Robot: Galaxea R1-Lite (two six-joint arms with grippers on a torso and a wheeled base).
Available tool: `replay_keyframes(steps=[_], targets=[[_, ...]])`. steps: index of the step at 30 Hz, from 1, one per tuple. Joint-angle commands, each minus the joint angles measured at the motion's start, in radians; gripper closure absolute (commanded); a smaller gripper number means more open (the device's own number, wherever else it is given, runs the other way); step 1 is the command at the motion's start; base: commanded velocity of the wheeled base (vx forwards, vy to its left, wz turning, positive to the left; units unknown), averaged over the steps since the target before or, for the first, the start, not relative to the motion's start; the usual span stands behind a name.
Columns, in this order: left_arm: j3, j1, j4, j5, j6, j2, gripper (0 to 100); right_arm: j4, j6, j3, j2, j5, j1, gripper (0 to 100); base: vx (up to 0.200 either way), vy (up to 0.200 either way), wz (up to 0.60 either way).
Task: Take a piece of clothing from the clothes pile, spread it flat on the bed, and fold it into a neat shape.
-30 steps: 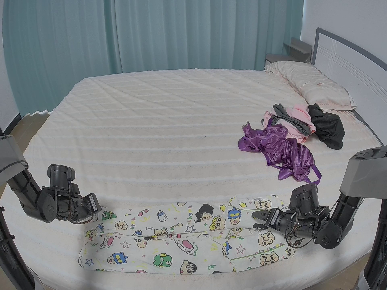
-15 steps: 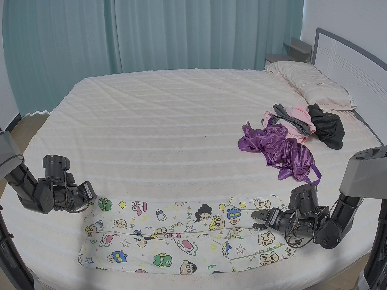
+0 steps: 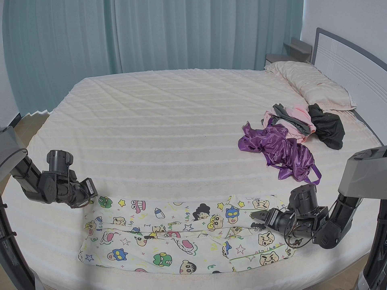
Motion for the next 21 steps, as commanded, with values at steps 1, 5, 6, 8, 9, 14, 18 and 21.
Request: replay_keyframes(steps=[1,5,6,8,9,14,18,21], targets=[[-0.017,0.012,0.001,0.001,0.002,0.039,100,0.002,0.0,0.001,0.002,0.0,0.0,0,0.0,0.0,0.0],[-0.021,0.012,0.003,0.001,0.001,0.045,0,0.0,0.0,0.001,0.002,0.0,0.002,0,0.0,0.0,0.0],[-0.021,0.013,0.001,0.001,0.001,0.042,0,0.0,0.0,0.001,0.002,0.0,0.002,0,0.0,0.0,0.0],[-0.022,0.013,0.001,0.001,0.001,0.036,0,0.0,0.0,0.001,0.002,0.0,0.002,0,0.0,0.0,0.0],[-0.022,0.013,0.0,0.001,0.001,0.034,0,0.0,0.0,0.002,0.002,0.0,0.002,0,0.0,0.0,0.0],[-0.007,0.009,0.011,0.001,-0.003,-0.047,0,0.0,0.0,0.002,0.002,-0.001,0.0,0,0.0,0.0,0.0],[0.004,-0.022,0.054,0.001,-0.027,-0.127,0,0.0,0.0,0.004,0.002,-0.001,0.002,0,0.0,0.0,0.0],[0.004,-0.08,0.094,0.001,-0.104,-0.185,0,0.0,0.0,0.005,0.002,-0.001,0.003,0,0.0,0.0,0.0]])
